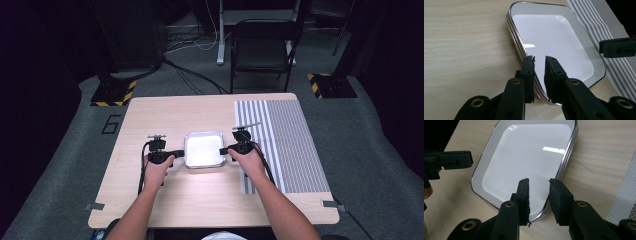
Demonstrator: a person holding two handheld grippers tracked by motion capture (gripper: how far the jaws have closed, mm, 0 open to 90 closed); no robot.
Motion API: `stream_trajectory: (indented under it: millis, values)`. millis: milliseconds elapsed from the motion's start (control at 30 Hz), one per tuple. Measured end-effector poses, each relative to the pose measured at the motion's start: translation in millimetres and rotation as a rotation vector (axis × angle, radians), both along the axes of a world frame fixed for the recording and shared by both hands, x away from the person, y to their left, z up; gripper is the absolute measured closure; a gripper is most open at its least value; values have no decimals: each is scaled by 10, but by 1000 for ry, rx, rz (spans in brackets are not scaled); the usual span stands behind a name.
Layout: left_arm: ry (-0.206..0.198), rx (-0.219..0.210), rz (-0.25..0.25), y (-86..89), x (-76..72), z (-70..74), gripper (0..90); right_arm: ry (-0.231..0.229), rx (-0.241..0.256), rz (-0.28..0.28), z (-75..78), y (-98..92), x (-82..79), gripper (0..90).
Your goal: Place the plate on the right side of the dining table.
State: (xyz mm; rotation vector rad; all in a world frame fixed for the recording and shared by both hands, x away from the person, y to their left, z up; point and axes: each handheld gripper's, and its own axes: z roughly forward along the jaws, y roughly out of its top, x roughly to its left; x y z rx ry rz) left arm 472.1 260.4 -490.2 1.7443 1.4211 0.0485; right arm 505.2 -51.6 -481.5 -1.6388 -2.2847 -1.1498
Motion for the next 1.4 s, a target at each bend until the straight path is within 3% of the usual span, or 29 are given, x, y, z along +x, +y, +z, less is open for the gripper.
stream_trajectory:
  millis: [267,567,700,900,967,1167,1400]
  values:
    - [19,-18,-6,-9,24,-31,784,23,1,4,-64,-9,4,678]
    - [35,-62,-8,-18,41,-55,796,49,46,-4,-87,-50,19,672]
    - [27,-38,13,-4,32,-35,796,54,63,-3,-90,-64,23,670]
    - [57,-68,14,19,27,-56,796,54,58,3,-106,-65,25,656]
    - [62,-53,7,4,32,-77,795,63,60,-1,-109,-56,21,655]
    - [76,-67,12,9,38,-99,794,56,52,1,-110,-54,17,655]
    - [110,-143,37,50,57,-146,794,61,58,-11,-111,-54,11,663]
